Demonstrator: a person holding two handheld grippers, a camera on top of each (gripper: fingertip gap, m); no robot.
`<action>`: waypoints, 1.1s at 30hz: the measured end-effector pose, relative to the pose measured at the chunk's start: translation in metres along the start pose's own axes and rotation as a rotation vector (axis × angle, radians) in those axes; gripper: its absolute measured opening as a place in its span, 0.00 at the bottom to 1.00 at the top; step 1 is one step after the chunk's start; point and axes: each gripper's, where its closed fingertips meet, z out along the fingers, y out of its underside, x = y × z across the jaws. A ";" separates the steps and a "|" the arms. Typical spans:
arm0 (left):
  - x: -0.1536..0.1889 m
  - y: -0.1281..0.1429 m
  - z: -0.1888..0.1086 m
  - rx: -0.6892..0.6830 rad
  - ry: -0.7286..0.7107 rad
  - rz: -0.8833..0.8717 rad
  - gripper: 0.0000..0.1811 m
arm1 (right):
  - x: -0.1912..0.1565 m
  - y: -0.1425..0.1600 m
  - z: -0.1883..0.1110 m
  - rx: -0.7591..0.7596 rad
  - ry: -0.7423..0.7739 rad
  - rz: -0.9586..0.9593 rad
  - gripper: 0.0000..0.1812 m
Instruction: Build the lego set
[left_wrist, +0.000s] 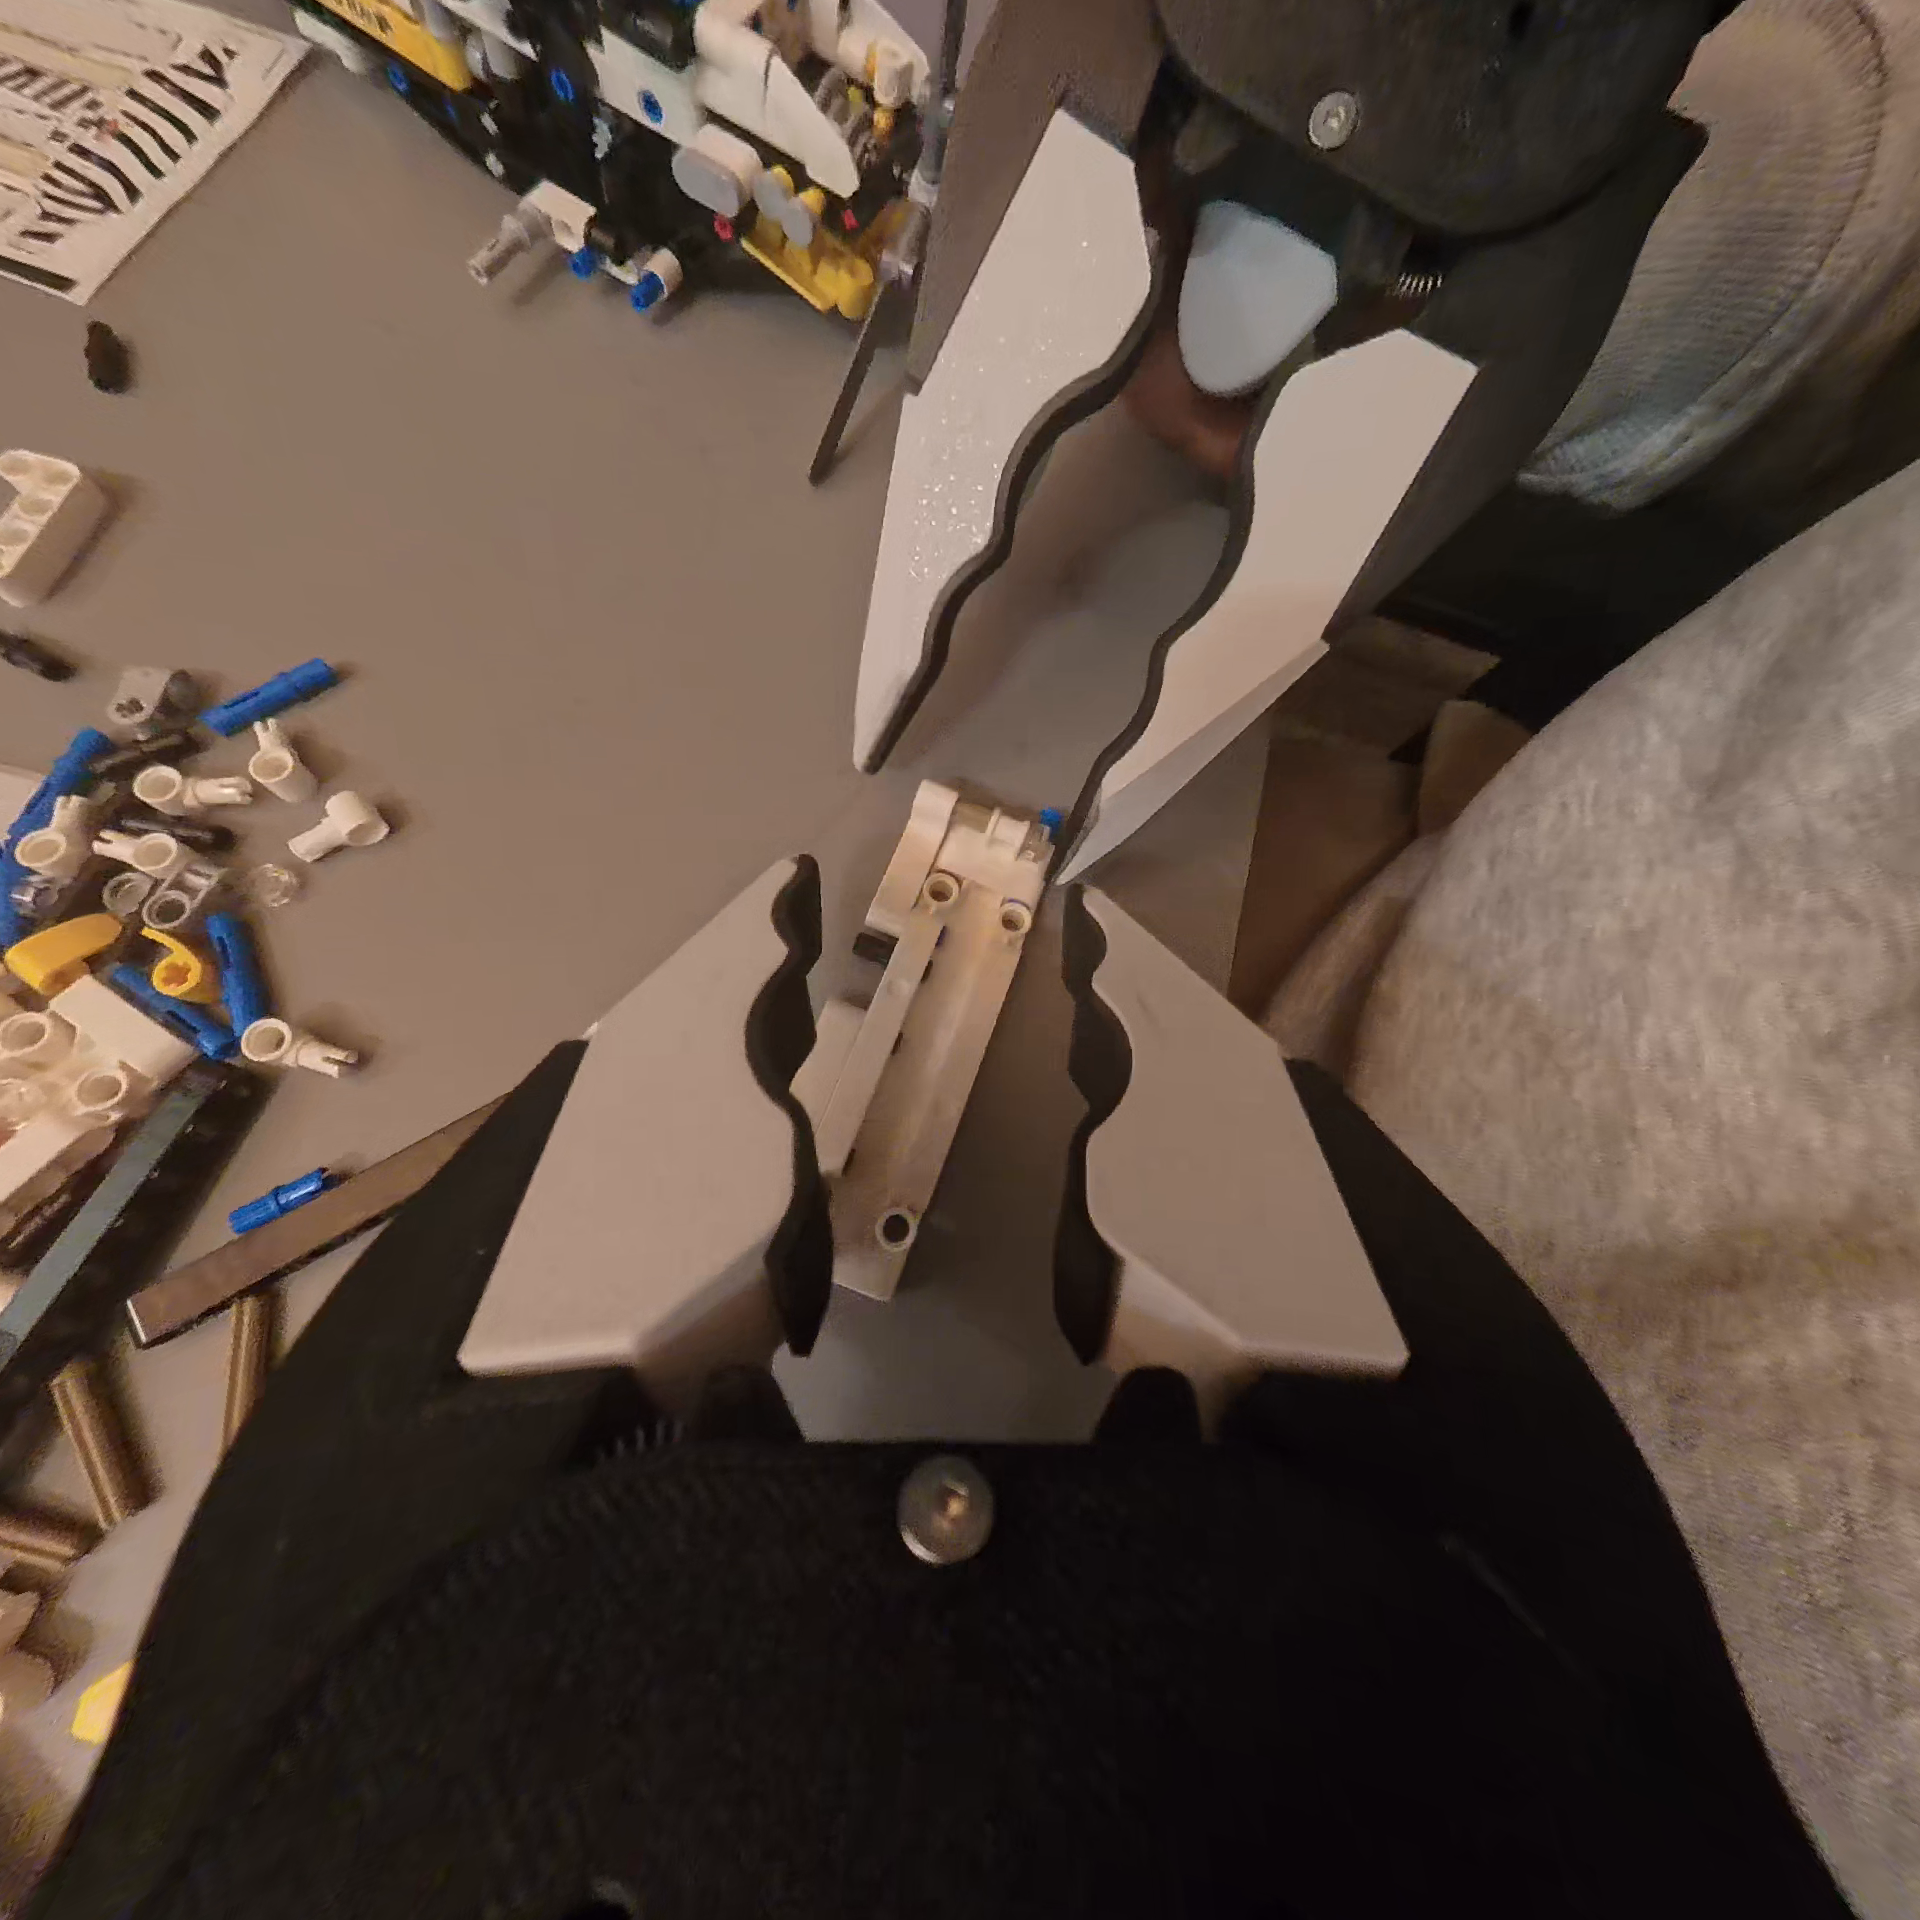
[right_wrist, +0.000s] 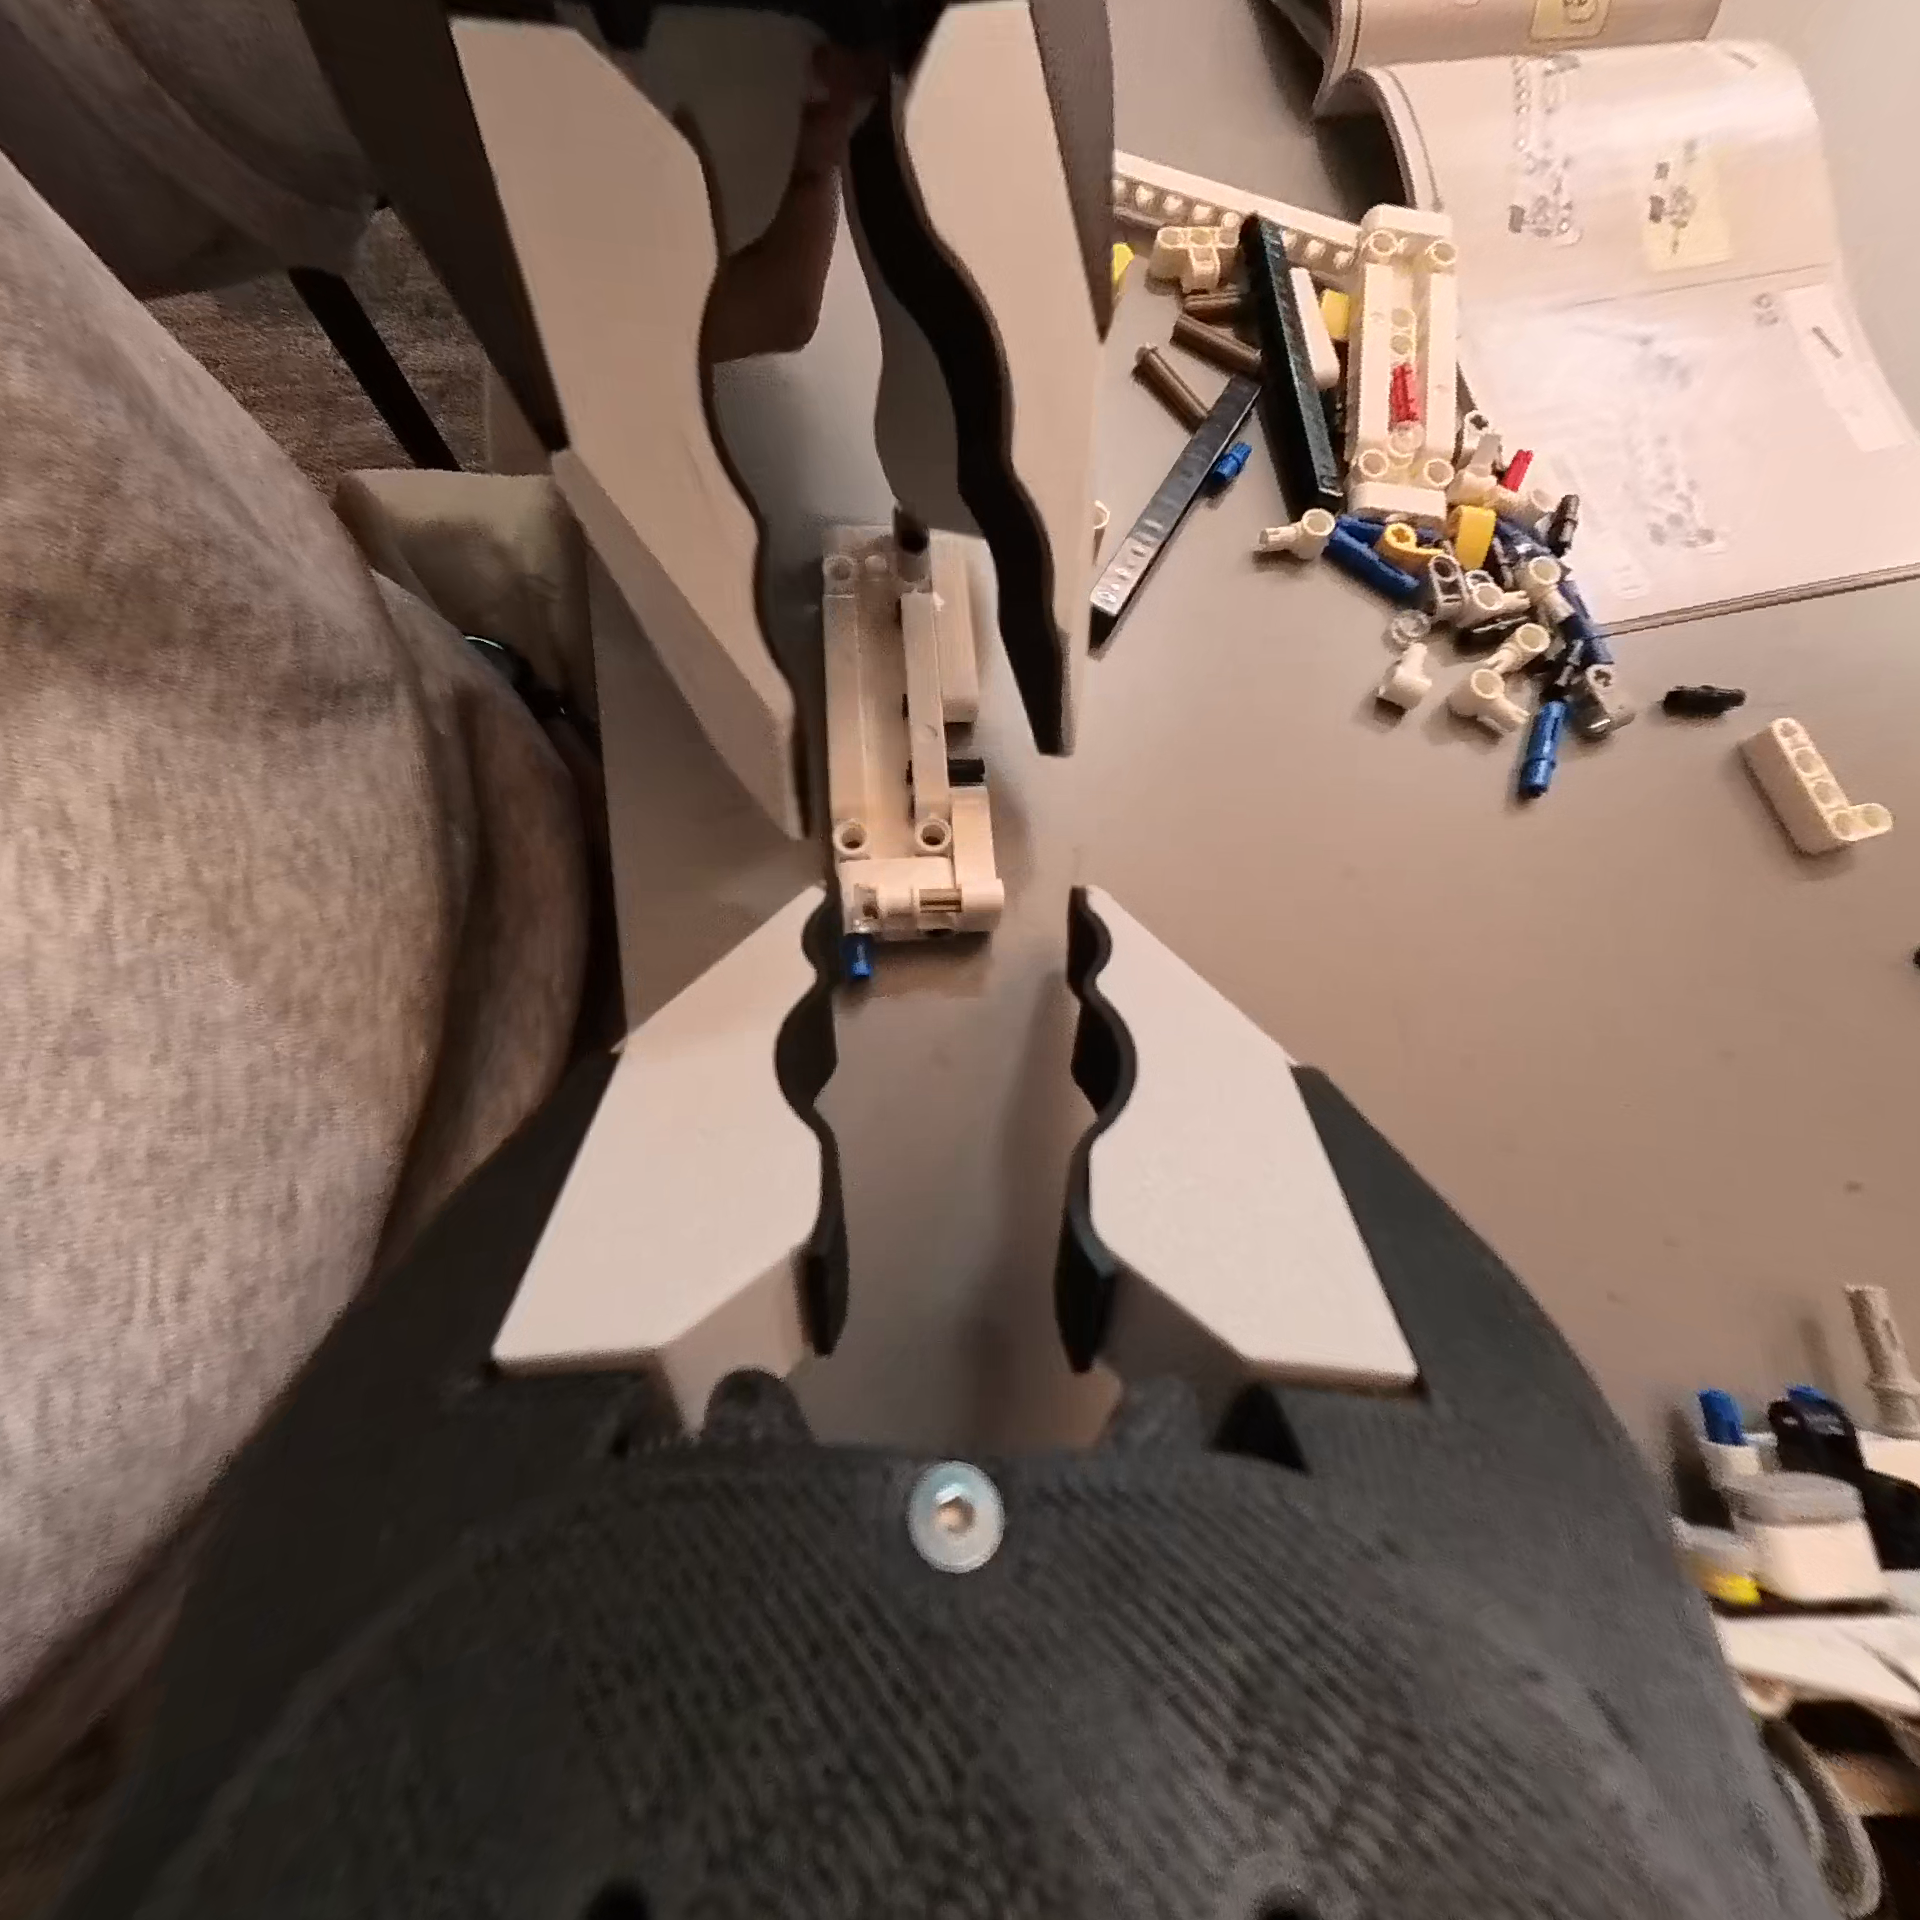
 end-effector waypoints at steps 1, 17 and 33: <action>0.000 0.001 0.001 -0.016 0.000 -0.002 0.24 | 0.000 0.000 0.001 0.001 -0.004 -0.001 0.22; -0.004 0.003 0.002 -0.049 -0.008 0.029 0.14 | 0.006 -0.003 0.001 0.026 -0.041 -0.074 0.15; -0.006 0.002 0.001 -0.037 0.006 0.019 0.13 | 0.004 -0.003 0.002 0.024 -0.084 -0.131 0.14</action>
